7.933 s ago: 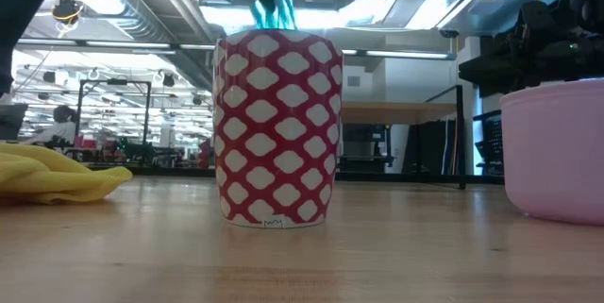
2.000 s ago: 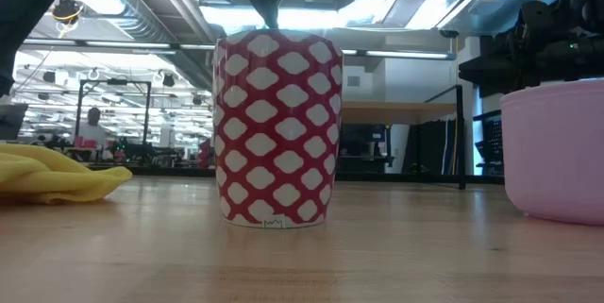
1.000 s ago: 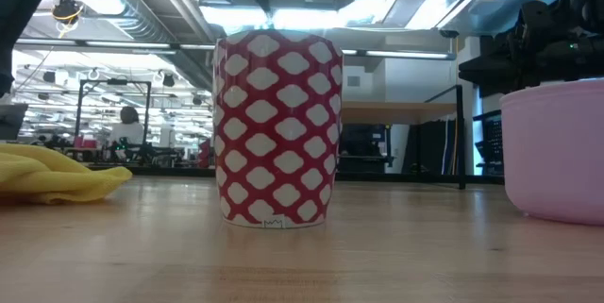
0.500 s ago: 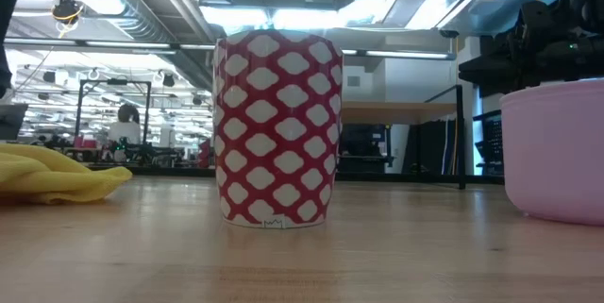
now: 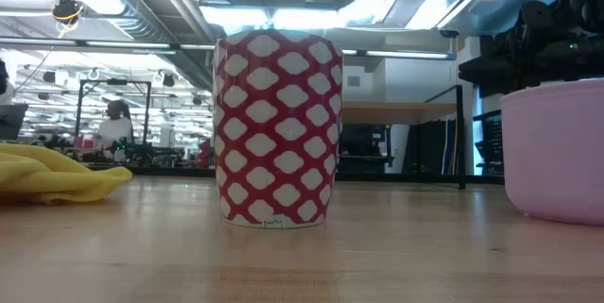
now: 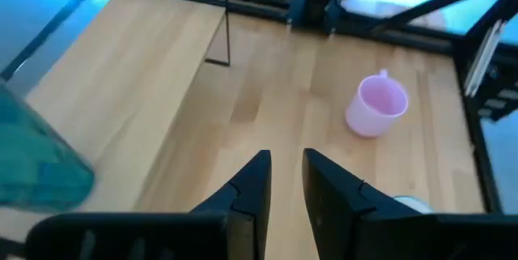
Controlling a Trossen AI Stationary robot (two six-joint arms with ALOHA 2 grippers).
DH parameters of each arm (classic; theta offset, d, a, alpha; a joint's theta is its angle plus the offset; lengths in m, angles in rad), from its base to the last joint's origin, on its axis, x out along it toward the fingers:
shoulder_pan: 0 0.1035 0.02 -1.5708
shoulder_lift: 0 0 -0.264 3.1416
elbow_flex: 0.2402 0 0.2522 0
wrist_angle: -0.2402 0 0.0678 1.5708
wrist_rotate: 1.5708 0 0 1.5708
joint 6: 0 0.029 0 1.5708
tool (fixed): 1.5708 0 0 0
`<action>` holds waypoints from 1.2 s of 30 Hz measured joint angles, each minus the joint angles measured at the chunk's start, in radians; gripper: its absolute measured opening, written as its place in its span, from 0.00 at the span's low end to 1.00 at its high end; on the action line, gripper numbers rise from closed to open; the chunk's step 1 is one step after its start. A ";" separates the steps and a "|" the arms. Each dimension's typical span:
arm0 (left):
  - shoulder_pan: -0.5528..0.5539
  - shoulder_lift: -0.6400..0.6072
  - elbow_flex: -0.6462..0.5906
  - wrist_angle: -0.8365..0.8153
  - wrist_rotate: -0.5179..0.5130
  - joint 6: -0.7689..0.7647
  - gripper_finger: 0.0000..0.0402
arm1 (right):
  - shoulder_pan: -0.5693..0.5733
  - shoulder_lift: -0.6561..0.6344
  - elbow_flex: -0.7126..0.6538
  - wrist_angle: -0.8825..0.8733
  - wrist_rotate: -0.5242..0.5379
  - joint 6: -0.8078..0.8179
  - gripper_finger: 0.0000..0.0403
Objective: Stack small to large cups/mugs on shelf
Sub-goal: Put the red cup on the shelf
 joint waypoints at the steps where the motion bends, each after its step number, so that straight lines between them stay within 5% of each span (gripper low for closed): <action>1: -0.024 -0.030 -0.044 0.031 -0.030 -0.033 0.17 | 0.000 0.000 0.000 0.000 0.000 0.000 0.19; 8: -0.200 -0.184 -0.332 0.261 -0.117 -0.274 0.17 | 0.001 0.000 0.000 0.000 0.000 0.022 0.19; 15: -0.306 -0.171 -0.485 0.263 -0.138 -0.457 0.17 | 0.002 -0.001 0.000 0.042 0.013 0.493 0.19; 24: -0.362 -0.171 -0.522 0.222 -0.179 -0.494 0.17 | 0.072 -0.003 0.010 0.658 -0.235 0.472 0.19; 36: -0.361 0.009 -0.516 0.257 0.011 -0.483 0.17 | 0.181 0.193 0.378 0.129 -0.314 0.120 0.19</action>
